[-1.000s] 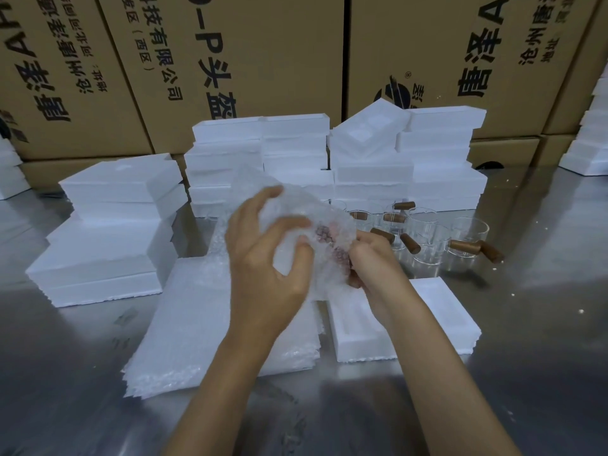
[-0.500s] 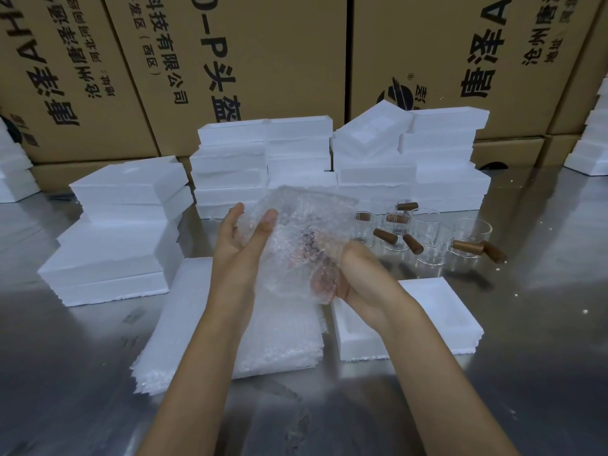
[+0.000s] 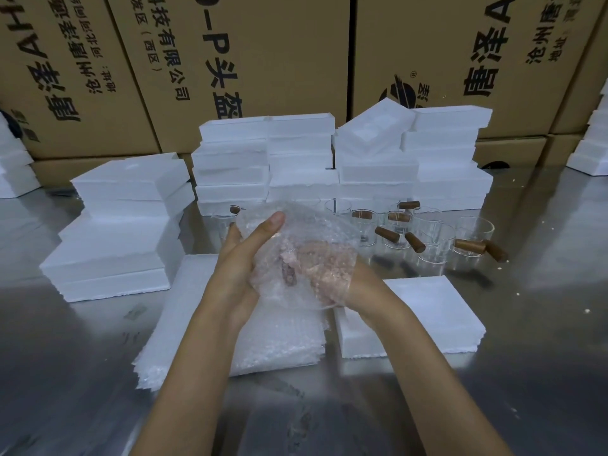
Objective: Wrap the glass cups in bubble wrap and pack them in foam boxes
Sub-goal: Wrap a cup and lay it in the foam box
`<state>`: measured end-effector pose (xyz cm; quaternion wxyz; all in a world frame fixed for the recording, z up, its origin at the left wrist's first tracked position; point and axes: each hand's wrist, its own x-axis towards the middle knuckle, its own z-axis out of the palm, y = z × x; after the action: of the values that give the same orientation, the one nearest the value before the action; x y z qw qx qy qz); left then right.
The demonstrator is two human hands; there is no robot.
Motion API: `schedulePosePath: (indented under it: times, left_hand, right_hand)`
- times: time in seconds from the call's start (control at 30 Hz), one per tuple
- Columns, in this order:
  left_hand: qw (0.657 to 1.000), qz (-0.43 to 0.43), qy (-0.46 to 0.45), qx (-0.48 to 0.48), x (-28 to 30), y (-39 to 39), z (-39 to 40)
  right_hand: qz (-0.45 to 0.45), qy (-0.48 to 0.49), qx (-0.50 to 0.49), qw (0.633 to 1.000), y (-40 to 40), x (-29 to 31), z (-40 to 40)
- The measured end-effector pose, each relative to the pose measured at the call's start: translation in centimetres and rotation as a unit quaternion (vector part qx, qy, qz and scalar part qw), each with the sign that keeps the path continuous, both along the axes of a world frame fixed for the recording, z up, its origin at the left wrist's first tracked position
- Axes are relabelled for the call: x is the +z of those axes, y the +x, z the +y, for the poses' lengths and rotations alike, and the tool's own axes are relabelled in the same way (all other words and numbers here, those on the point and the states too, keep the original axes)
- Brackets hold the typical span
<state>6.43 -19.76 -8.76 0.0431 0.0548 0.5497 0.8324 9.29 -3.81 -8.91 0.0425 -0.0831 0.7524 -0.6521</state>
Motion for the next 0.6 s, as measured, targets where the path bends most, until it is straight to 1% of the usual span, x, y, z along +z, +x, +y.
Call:
schedulePosePath:
  times: [0.07,0.17,0.23,0.27,0.33,0.43,0.47,0.53,0.6]
  left_hand:
    - [1.0,0.002,0.008,0.003,0.1,0.1,0.0]
    - [1.0,0.002,0.03,0.002,0.1,0.2,0.0]
    - [0.999,-0.001,0.046,-0.006,0.1,0.2,-0.1]
    - [0.999,-0.005,0.052,-0.014,0.1,0.1,-0.2]
    - [0.997,-0.021,0.054,-0.043,0.1,0.1,-0.2]
    - [0.995,-0.048,0.057,-0.071,0.1,0.2,0.2]
    - [0.993,-0.053,0.072,-0.071,0.1,0.2,0.3]
    - [0.989,-0.055,0.118,-0.065,0.1,0.2,0.4]
    - [0.982,-0.063,0.169,-0.058,0.3,0.1,0.1]
  right_hand:
    - [0.049,0.065,-0.026,0.996,-0.4,0.0,0.2]
    - [0.123,0.16,-0.108,0.973,-0.8,-0.4,0.9]
    - [0.207,0.257,-0.161,0.93,-0.7,-0.4,1.3]
    - [0.236,0.276,-0.183,0.914,-0.7,-0.6,1.5]
    - [0.282,0.247,-0.224,0.9,-0.8,-0.8,1.7]
    - [0.289,0.211,-0.263,0.896,-1.2,-0.7,1.8]
    - [0.296,0.18,-0.276,0.897,-1.2,-0.5,1.8]
    - [0.305,0.065,-0.316,0.896,-1.2,-0.1,1.8]
    - [0.283,-0.019,-0.358,0.89,-1.2,0.2,1.9]
